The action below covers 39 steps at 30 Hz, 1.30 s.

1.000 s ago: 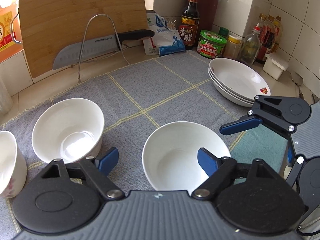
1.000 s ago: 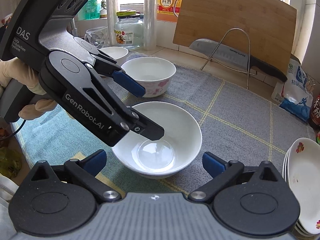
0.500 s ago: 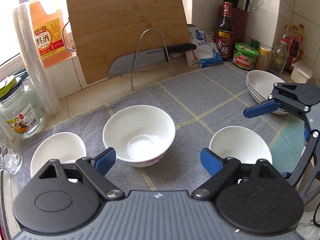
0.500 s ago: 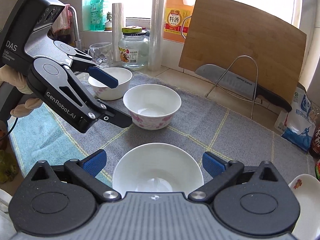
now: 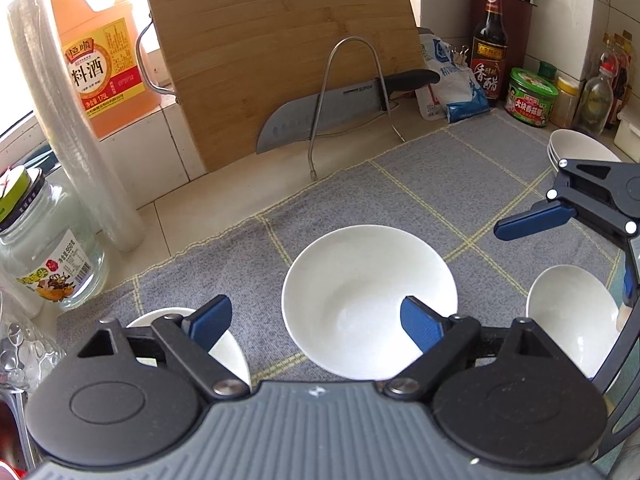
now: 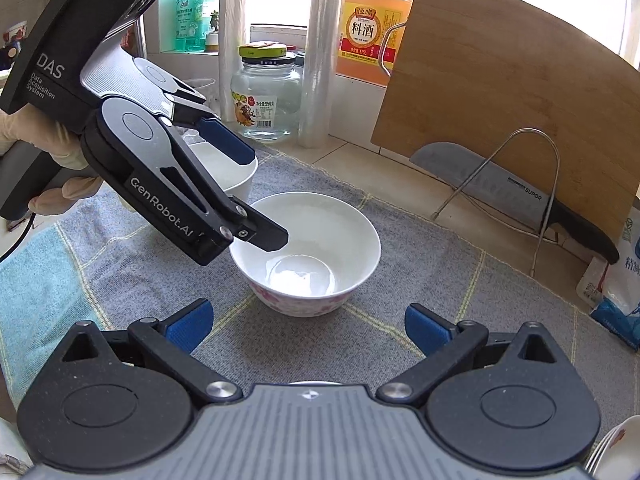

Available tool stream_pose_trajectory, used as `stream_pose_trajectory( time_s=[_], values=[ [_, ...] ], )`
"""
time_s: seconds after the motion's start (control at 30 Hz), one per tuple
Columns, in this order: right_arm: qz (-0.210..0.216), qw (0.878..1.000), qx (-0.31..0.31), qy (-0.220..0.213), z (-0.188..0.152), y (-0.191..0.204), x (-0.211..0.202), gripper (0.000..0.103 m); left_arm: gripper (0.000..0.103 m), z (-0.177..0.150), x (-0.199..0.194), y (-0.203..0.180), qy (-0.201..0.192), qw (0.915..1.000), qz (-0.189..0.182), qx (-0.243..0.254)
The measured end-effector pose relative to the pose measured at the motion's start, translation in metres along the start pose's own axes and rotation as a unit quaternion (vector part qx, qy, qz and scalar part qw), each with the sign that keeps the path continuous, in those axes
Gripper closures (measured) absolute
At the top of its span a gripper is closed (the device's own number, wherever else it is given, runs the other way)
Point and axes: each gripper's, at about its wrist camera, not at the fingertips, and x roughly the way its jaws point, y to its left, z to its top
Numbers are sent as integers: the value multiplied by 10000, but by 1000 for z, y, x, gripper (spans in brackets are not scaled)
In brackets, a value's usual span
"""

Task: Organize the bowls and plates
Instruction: 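Grasp the rim of another white bowl with the left gripper and lift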

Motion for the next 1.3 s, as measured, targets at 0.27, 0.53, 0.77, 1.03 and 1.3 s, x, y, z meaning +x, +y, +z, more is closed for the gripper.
stream_pose_trajectory(
  time_s=[0.27,0.53,0.77,1.03,1.3],
  values=[
    [50,9996,-140,227,11,-2,30,0,20,11,30,9,227,9994,-273,-34],
    [148,9986,-304,398,18,1,46,0,34,14,43,10,383,9980,-497,-12],
    [205,9978,-348,530,21,2,57,7,43,15,48,14,451,9969,-648,-47],
    [204,9978,-318,546,21,1,58,15,51,15,50,16,496,9960,-739,-95],
    [184,9979,-298,548,22,0,60,15,51,15,50,16,502,9960,-737,-67]
  ],
)
